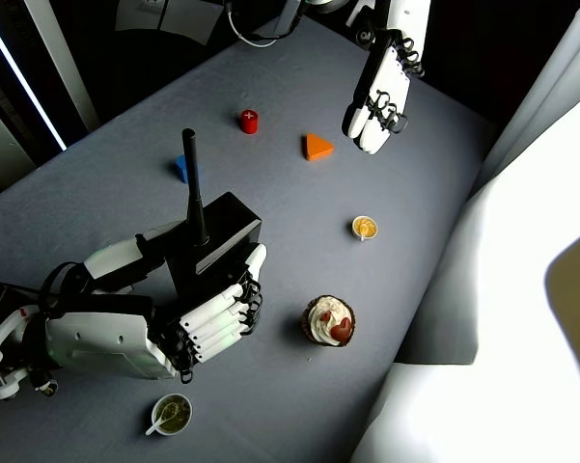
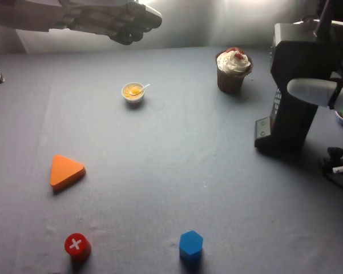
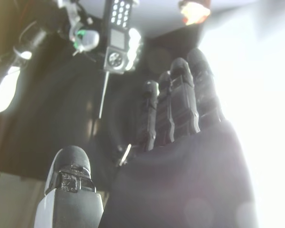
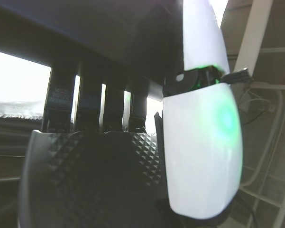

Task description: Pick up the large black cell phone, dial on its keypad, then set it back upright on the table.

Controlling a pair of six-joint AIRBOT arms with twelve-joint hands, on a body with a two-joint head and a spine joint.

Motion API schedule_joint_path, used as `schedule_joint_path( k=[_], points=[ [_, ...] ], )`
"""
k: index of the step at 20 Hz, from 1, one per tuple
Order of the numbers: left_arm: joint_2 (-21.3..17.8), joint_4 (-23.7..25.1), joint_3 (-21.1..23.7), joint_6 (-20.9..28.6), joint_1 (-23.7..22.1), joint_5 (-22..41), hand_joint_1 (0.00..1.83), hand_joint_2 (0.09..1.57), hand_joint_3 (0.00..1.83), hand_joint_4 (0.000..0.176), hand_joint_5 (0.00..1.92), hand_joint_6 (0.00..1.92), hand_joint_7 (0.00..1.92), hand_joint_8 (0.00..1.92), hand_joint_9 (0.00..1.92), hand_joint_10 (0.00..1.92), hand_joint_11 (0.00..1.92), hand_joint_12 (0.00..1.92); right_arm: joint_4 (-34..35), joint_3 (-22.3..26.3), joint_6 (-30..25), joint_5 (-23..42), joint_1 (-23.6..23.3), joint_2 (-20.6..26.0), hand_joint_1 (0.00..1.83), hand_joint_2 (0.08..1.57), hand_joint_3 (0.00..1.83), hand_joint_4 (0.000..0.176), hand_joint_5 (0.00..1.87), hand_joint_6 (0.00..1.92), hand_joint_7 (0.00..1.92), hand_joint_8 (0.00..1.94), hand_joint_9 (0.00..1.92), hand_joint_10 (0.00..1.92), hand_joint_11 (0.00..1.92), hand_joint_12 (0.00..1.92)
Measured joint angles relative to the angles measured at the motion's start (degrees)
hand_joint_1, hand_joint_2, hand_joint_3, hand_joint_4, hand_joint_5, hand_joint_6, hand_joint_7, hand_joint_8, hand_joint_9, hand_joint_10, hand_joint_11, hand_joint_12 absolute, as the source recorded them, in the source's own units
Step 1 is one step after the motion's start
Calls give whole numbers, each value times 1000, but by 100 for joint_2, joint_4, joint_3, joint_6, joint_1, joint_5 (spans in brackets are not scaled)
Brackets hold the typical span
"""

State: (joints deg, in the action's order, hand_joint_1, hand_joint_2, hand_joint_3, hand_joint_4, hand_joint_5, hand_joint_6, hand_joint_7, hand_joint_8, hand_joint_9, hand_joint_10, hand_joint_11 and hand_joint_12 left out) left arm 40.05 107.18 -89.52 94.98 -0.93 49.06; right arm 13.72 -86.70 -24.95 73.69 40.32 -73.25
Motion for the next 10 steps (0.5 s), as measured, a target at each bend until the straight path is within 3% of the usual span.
schedule_joint_path(
  k=[10],
  points=[
    [-66, -262, 15, 50, 2, -13, 0, 1096, 0, 16, 162, 1, 147, 0, 148, 1, 0, 363, 7, -74, -39, 210, 140, -22, 1490, 1118, 0, 0, 947, 835, 850, 1144, 947, 1104, 807, 1562]
  ],
)
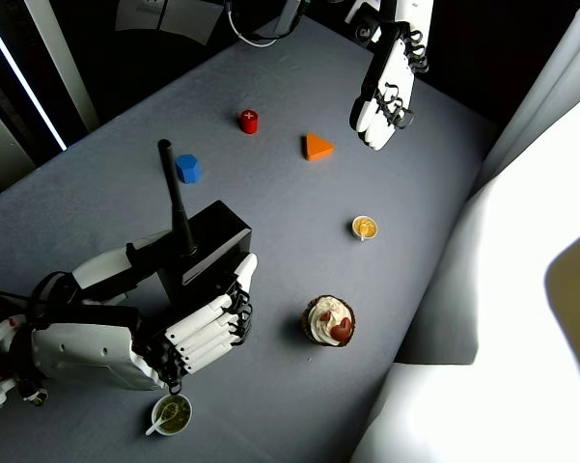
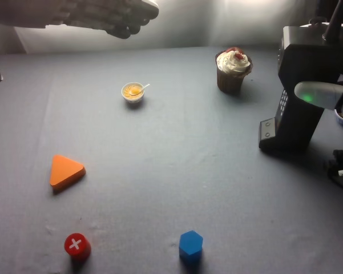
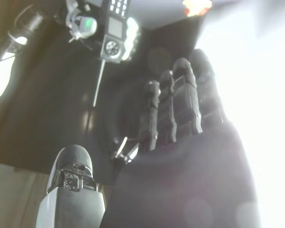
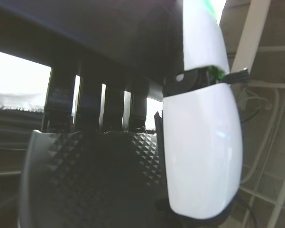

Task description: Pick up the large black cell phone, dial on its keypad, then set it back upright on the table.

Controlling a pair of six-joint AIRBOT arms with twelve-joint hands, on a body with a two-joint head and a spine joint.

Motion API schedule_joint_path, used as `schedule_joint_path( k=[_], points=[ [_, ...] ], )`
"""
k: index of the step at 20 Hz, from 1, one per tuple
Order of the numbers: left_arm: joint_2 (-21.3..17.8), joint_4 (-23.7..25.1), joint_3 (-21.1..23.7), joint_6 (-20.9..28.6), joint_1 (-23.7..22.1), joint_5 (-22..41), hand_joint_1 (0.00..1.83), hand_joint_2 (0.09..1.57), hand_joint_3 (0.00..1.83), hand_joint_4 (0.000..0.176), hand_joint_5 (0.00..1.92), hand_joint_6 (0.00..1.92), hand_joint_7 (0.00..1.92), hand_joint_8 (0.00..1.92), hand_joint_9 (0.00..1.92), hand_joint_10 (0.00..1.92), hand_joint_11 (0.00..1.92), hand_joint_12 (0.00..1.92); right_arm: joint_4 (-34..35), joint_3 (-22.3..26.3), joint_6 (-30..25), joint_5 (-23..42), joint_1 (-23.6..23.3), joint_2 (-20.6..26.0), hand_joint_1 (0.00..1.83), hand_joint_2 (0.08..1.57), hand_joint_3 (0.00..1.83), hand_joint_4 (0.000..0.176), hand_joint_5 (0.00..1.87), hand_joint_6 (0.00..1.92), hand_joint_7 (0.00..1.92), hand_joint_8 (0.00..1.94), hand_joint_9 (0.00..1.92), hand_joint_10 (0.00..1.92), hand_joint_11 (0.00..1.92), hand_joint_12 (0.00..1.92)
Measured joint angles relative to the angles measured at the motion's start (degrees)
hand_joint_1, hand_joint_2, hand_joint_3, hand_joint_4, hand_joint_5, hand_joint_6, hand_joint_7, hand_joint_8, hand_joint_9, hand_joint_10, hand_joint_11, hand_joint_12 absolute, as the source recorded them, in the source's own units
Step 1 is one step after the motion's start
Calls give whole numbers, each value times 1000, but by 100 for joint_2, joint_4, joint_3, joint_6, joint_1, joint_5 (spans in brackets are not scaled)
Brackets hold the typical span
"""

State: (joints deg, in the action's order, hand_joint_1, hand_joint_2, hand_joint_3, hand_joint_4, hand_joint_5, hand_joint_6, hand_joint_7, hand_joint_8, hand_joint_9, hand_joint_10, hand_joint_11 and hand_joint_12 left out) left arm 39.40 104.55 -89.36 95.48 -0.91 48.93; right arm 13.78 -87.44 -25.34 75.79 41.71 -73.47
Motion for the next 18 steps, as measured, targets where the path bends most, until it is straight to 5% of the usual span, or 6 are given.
schedule_joint_path(
  k=[7, 8, 9, 10, 12, 18],
  points=[
    [-4, 2, 4, 0, 0, 0, 0, 1092, 0, 19, 167, 1, 160, 3, 159, 6, 0, 340, -46, -68, -26, -4, 0, 2, 1482, 1165, 4, 0, 776, 1080, 782, 1263, 846, 1189, 729, 1662],
    [-4, 2, 4, 0, 0, 0, 0, 1089, 0, 23, 163, 0, 156, 1, 158, 4, 0, 349, -50, -68, -24, -2, 0, 2, 1223, 1221, 0, 0, 752, 1241, 773, 1356, 697, 875, 595, 1268],
    [-4, 2, 4, 0, 0, -2, 0, 1091, 0, 27, 171, 2, 158, 1, 155, 2, 0, 322, -57, -66, -31, -7, 0, 2, 1130, 1229, 2, 0, 747, 1304, 673, 698, 646, 642, 542, 1134],
    [-4, 2, 4, 0, 0, 0, 0, 1093, 0, 33, 190, 6, 162, 2, 156, 1, 0, 301, -81, -68, -20, -11, 0, 2, 1175, 1156, 0, 0, 646, 581, 591, 330, 562, 429, 465, 1070],
    [-4, 2, 4, 0, 0, -2, 0, 1092, 0, 34, 178, 2, 152, 0, 151, 0, 0, 317, -107, -68, -22, -31, 0, 4, 1167, 1112, 0, 0, 673, 78, 534, 25, 512, 116, 364, 999],
    [-4, 4, 4, 0, 0, -2, 0, 1106, 0, 27, 190, 1, 154, 1, 147, 1, 0, 270, -133, -111, -20, -68, 0, 7, 1005, 1007, 0, 16, 532, 0, 410, 0, 296, 0, 44, 949]
  ],
)
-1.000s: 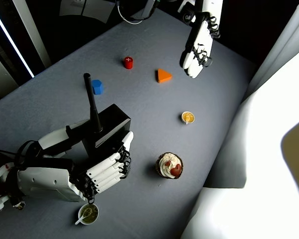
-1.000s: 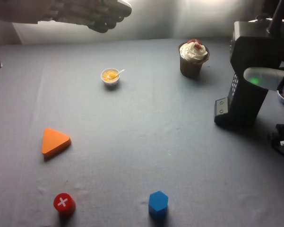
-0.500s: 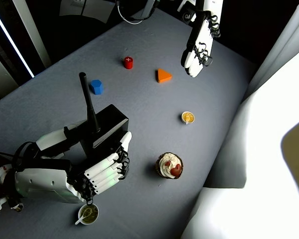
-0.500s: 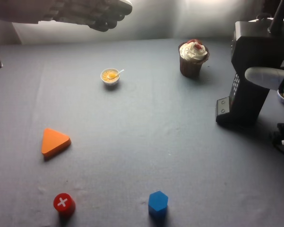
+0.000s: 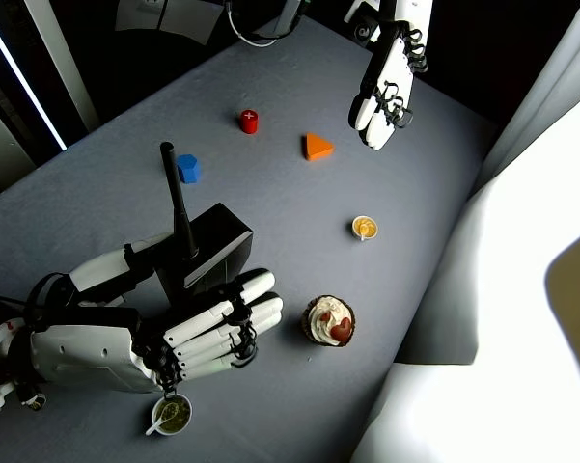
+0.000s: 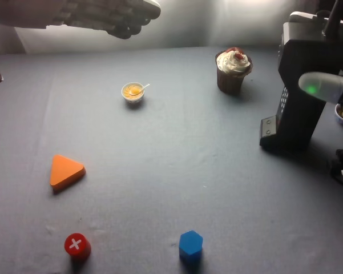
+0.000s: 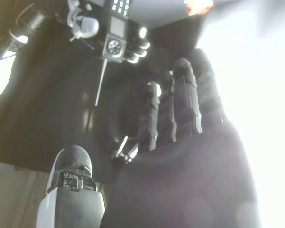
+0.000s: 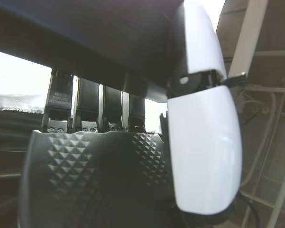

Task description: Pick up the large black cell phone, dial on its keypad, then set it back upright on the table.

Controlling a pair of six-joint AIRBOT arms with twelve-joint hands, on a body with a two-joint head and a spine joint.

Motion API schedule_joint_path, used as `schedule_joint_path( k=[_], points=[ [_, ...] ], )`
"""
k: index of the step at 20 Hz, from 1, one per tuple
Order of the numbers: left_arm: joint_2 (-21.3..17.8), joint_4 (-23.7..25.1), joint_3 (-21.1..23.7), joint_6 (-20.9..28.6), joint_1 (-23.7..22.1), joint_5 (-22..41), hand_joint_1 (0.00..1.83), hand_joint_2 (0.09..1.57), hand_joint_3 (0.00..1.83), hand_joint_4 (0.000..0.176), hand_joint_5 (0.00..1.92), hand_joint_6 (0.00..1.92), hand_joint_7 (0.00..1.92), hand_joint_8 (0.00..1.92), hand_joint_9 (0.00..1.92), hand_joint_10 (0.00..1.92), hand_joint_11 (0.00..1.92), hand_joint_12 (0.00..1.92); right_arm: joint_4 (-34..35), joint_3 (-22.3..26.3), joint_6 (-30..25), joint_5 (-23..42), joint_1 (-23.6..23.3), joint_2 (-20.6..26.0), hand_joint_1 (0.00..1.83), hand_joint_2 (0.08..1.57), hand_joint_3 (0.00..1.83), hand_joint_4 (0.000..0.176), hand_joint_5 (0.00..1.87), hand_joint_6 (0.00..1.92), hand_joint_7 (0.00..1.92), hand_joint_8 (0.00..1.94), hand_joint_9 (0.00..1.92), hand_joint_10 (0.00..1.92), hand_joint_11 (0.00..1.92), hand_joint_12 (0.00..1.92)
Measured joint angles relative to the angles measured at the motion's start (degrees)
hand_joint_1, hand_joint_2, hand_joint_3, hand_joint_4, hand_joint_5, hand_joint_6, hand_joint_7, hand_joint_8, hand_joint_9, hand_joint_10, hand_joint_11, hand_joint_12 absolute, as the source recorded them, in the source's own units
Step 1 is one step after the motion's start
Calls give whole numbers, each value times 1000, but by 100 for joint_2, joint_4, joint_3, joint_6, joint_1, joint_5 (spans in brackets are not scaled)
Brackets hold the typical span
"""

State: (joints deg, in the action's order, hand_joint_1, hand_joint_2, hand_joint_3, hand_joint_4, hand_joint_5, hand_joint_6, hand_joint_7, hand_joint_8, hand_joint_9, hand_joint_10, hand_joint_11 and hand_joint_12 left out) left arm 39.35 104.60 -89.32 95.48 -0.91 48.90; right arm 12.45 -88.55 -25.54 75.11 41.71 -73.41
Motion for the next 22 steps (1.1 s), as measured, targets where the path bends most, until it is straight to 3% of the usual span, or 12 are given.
schedule_joint_path(
  k=[1, 2, 3, 7, 14, 16, 18, 20, 22],
  points=[
    [0, 2, 0, 0, 0, 0, 0, 1103, 0, 27, 184, 0, 155, 1, 155, 2, 0, 303, -9, -4, 0, 2, 0, 0, 925, 972, 0, 43, 439, 0, 357, 0, 244, 0, 8, 745],
    [0, 0, 0, 0, 0, 2, 0, 1107, 1, 23, 164, 0, 137, 1, 137, 0, 0, 277, -24, -24, -2, 7, 0, -2, 737, 983, 0, 72, 225, 2, 184, 5, 112, 0, 1, 303],
    [0, 0, 0, 0, 0, 2, 0, 1104, 0, 23, 162, 1, 133, 0, 136, 1, 0, 274, -50, -44, -2, 0, 0, -2, 564, 974, 0, 82, 64, 3, 36, 0, 22, 0, 0, 60],
    [-7, 2, 0, 0, 0, 0, 0, 1117, 4, 14, 189, 6, 161, 5, 154, 3, 0, 311, -9, -103, -17, -2, 0, -2, 284, 869, 0, 133, 0, 0, 0, 0, 0, 0, 0, 0],
    [-35, 13, 11, 0, 0, 0, 0, 1111, 0, 9, 192, 3, 165, 2, 154, 2, 0, 325, -116, -114, -17, -7, 0, 0, 249, 871, 0, 124, 0, 0, 0, 0, 0, 0, 0, 0],
    [-66, 9, 11, 0, 0, 13, 0, 1113, 0, 8, 186, 1, 163, 1, 143, 3, 0, 291, -125, -111, -17, -4, 0, 11, 264, 880, 0, 131, 0, 0, 0, 0, 0, 0, 0, 0],
    [-105, 15, 11, 0, 0, 4, 0, 1126, 5, 12, 157, 0, 152, 0, 147, 5, 0, 277, -122, -111, -17, -7, 0, 31, 228, 891, 0, 122, 0, 0, 0, 0, 0, 0, 0, 0],
    [-114, 22, 11, 0, 0, 0, 0, 1138, 4, 1, 111, 1, 96, 2, 91, 3, 0, 141, -136, -105, -17, 4, 42, 79, 221, 907, 5, 104, 0, 0, 0, 0, 0, 0, 0, 0],
    [-111, 20, 11, 0, 0, 0, 0, 1139, 1, 3, 124, 0, 113, 0, 108, 2, 0, 175, -153, -74, -17, 9, 149, 173, 223, 921, 9, 89, 0, 0, 0, 0, 0, 0, 0, 0]
  ],
)
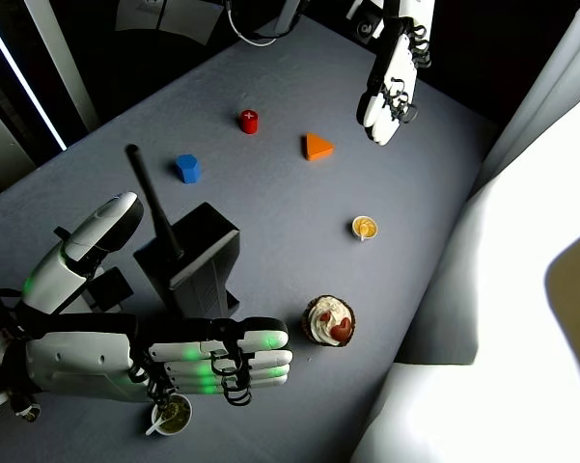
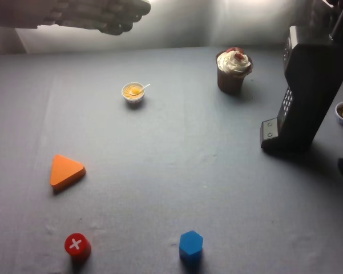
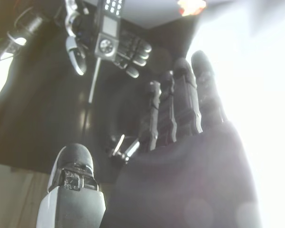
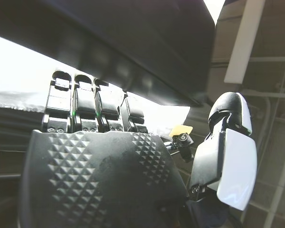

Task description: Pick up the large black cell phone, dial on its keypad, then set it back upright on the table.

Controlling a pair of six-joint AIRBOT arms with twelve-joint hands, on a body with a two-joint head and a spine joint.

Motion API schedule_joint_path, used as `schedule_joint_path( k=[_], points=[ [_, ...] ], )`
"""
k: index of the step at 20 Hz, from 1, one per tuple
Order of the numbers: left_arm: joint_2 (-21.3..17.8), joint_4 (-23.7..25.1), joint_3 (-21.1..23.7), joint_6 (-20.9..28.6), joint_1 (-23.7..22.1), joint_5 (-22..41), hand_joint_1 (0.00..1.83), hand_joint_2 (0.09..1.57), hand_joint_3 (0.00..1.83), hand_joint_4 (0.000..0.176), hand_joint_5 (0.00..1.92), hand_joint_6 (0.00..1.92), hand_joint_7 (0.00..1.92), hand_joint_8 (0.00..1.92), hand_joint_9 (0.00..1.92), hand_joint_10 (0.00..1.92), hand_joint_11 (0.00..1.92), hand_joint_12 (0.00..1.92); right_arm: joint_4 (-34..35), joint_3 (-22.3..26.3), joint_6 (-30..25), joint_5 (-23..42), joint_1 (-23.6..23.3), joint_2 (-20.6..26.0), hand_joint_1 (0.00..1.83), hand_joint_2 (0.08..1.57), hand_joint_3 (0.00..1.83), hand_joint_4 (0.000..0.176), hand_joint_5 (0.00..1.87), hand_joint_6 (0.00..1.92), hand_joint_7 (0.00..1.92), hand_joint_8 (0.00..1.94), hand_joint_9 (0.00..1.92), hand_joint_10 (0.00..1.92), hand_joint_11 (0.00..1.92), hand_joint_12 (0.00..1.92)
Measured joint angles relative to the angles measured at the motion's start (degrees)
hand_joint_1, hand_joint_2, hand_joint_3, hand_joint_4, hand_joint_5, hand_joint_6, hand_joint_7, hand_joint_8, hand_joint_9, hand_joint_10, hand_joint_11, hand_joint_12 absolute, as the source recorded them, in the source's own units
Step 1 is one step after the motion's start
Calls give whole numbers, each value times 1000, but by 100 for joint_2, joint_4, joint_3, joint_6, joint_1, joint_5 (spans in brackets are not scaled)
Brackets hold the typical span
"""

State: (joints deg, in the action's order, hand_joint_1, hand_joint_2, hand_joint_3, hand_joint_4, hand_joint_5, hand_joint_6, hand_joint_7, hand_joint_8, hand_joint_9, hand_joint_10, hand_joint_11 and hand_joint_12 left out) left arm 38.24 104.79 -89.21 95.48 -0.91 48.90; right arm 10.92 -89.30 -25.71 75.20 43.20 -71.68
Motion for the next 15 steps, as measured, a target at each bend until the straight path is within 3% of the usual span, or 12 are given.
schedule_joint_path(
  k=[2, 4, 5, 8, 12, 15],
  points=[
    [0, 0, 0, 0, 0, 2, 0, 1135, 0, 0, 118, 1, 104, 0, 98, 0, 0, 193, 4, 96, 0, 17, 197, 210, 201, 917, 6, 85, 0, 0, 0, 0, 0, 0, 0, 0],
    [0, 2, 0, 0, 0, 2, 0, 1140, 0, 3, 164, 8, 147, 8, 138, 9, 0, 246, 264, 297, 0, 52, 341, 446, 239, 905, 0, 95, 0, 0, 0, 0, 0, 0, 0, 0],
    [0, -7, 0, -2, 0, 4, 0, 1142, 1, 1, 140, 5, 125, 8, 113, 5, 0, 172, 367, 398, -2, 85, 424, 586, 244, 906, 0, 94, 0, 0, 0, 0, 0, 0, 0, 0],
    [0, 24, 0, 0, 2, -2, 0, 1125, 0, 0, 138, 7, 98, 6, 87, 6, 6, 68, 640, 817, 0, 256, 885, 1121, 243, 918, 4, 78, 0, 0, 0, 0, 0, 0, 17, 8],
    [0, -2, 0, 2, 0, 7, 0, 1141, 0, 0, 142, 1, 139, 3, 112, 2, 0, 194, 879, 1818, -50, 435, 1965, 2031, 205, 946, 11, 74, 0, 0, 0, 0, 0, 0, 3, 1],
    [0, -31, 0, 0, 26, 2, 0, 1117, 0, 0, 143, 2, 129, 3, 94, 2, 0, 188, 861, 2564, -122, 1222, 3095, 2527, 204, 964, 15, 71, 0, 0, 0, 0, 0, 0, 0, 0]
  ],
)
